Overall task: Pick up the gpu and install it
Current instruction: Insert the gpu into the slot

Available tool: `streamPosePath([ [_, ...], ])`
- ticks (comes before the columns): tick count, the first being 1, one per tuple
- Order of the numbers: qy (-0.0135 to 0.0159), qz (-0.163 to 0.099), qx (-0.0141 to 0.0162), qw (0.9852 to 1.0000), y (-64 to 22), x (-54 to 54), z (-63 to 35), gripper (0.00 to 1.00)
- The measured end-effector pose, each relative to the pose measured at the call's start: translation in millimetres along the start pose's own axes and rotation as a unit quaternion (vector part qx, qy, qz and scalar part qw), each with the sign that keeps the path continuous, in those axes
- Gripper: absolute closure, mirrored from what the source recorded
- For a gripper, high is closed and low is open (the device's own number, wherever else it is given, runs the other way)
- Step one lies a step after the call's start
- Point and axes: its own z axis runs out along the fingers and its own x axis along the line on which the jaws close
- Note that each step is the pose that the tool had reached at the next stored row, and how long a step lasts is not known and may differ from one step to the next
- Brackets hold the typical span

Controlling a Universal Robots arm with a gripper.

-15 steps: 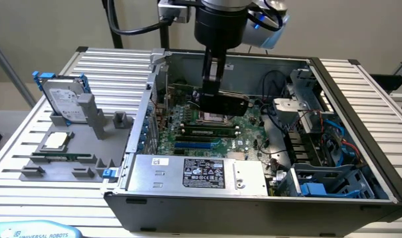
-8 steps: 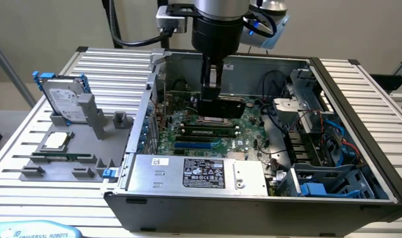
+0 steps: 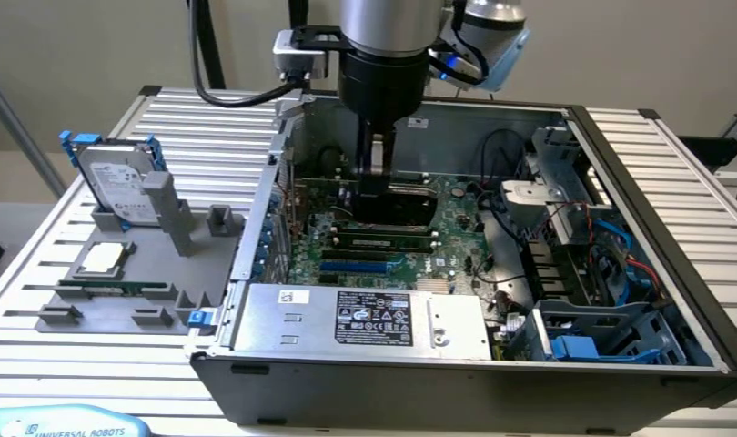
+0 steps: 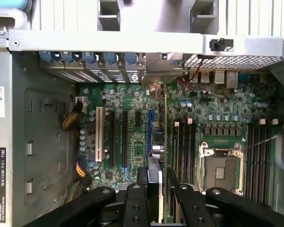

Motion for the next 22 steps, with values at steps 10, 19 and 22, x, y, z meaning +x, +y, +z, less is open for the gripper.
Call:
streamPosePath([
  [10,0.0,-0.001,0.0011,1.0,3.6,5.1,18.3,0.73],
  [19,0.0,-0.001,0.0014,1.0,4.1,5.7,34.7,0.73],
  [22,0.0001,0.0,0.002,1.0,5.1,5.8,40.1,0.73],
])
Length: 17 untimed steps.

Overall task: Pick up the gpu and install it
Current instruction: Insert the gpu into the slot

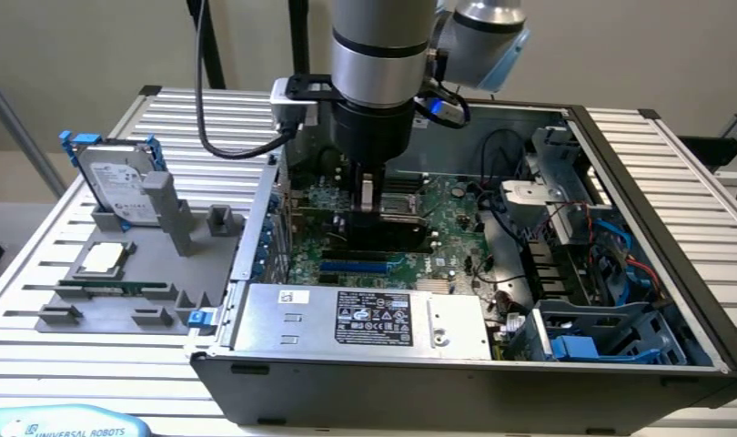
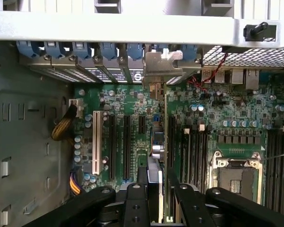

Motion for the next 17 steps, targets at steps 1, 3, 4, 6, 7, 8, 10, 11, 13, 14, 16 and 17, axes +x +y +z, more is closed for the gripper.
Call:
streamPosePath([
  [1,0.0,0.0,0.0004,1.0,0.2,0.0,1.8,0.73],
  [3,-0.0001,0.001,0.0017,1.0,0.7,0.1,5.5,0.73],
  [4,-0.0001,0.001,0.003,1.0,1.0,0.1,7.5,0.73],
  [6,-0.0001,0.002,0.006,1.0,1.8,0.2,10.8,0.73],
  [7,-0.0002,0.002,0.0077,1.0,2.5,0.2,12.4,0.73],
  [8,-0.0002,0.002,0.0096,1.0,3.3,0.2,13.9,0.73],
  [10,-0.0003,0.003,0.0134,0.9999,5.2,0.3,17.1,0.73],
  [11,-0.0003,0.003,0.0153,0.9999,6.3,0.3,18.8,0.73],
  [13,-0.0004,0.003,0.0184,0.9998,8.3,0.4,22.3,0.73],
  [14,-0.0004,0.004,0.0186,0.9998,8.6,0.4,23.8,0.73],
  [16,-0.0004,0.004,0.0186,0.9998,8.7,0.4,25.3,0.73],
  [17,-0.0004,0.005,0.0186,0.9998,9.0,0.4,25.7,0.73],
])
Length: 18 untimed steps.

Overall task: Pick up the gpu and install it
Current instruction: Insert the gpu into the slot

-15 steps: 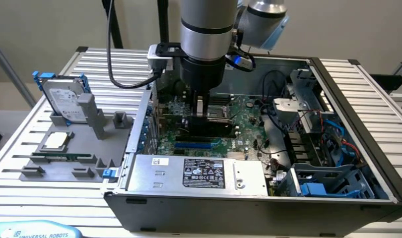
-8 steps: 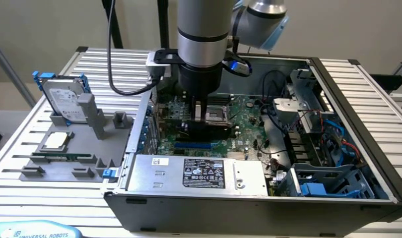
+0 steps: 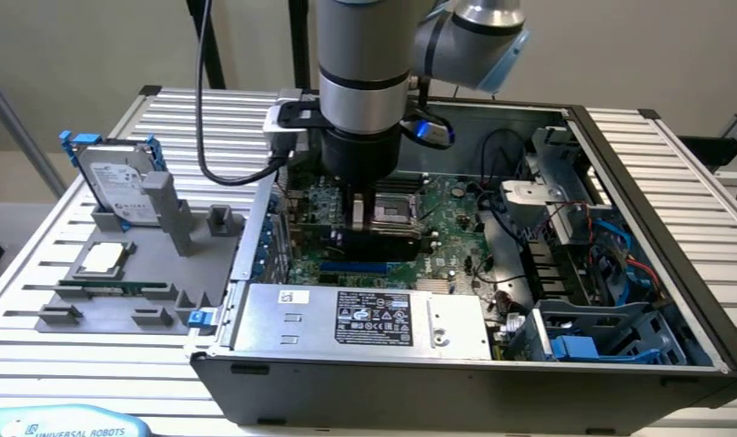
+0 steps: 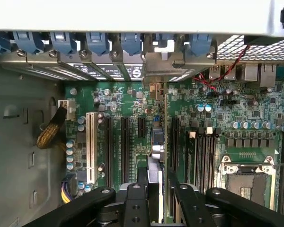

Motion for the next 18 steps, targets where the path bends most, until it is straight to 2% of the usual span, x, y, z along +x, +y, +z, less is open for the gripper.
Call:
streamPosePath([
  [15,0.0,0.003,-0.0002,1.0,4.7,0.1,2.7,0.73],
  [18,-0.0018,0.006,-0.0002,1.0,5.1,0.1,3.1,0.73],
])
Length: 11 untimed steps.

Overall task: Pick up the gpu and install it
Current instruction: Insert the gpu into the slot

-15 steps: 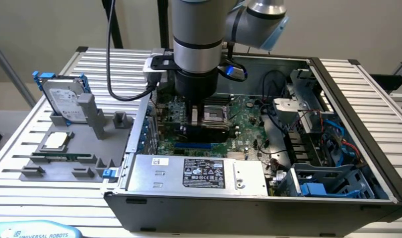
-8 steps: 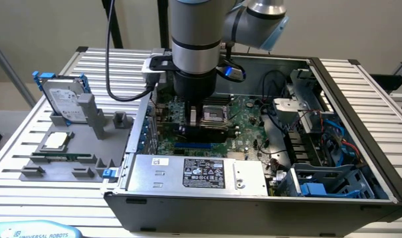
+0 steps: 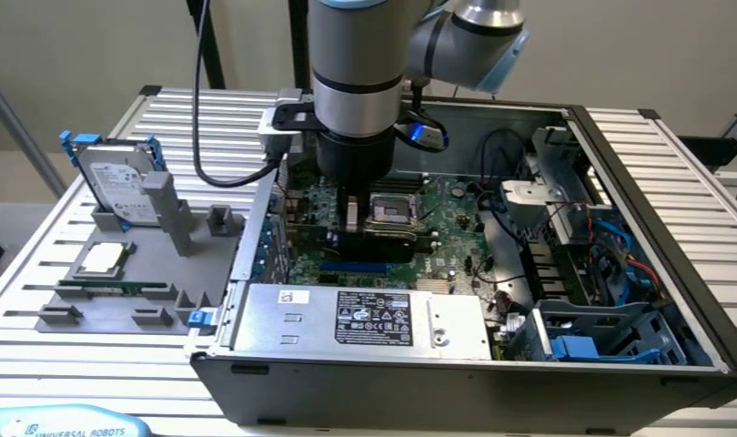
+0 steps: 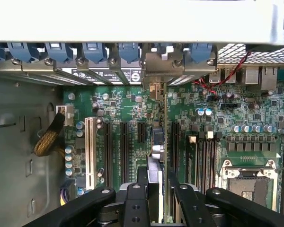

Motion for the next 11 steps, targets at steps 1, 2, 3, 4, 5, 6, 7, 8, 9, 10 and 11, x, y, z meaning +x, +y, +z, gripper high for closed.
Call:
streamPosePath([
  [1,-0.001,0.001,0.0,1.0,0.2,0.0,0.1,0.73],
  [2,-0.0018,0.001,0.0,1.0,0.5,0.0,0.2,0.73],
  [3,-0.0024,0.002,0.0,1.0,1.0,0.0,0.3,0.73],
  [4,-0.0026,0.002,0.0,1.0,1.4,0.0,0.5,0.73],
  [5,-0.0026,0.002,0.0,1.0,1.4,0.0,0.4,0.73],
  [6,-0.0025,0.002,0.0,1.0,1.4,0.0,0.4,0.73],
  [7,-0.0025,0.002,0.0,1.0,1.4,0.0,0.4,0.73],
  [8,-0.0025,0.002,-0.0001,1.0,1.4,0.0,0.4,0.73],
  [9,-0.0025,0.002,0.0,1.0,1.4,0.1,0.4,0.73],
  [10,-0.0025,0.002,-0.0001,1.0,1.5,0.1,0.5,0.73],
  [11,-0.0025,0.002,-0.0001,1.0,1.5,0.1,0.8,0.73],
])
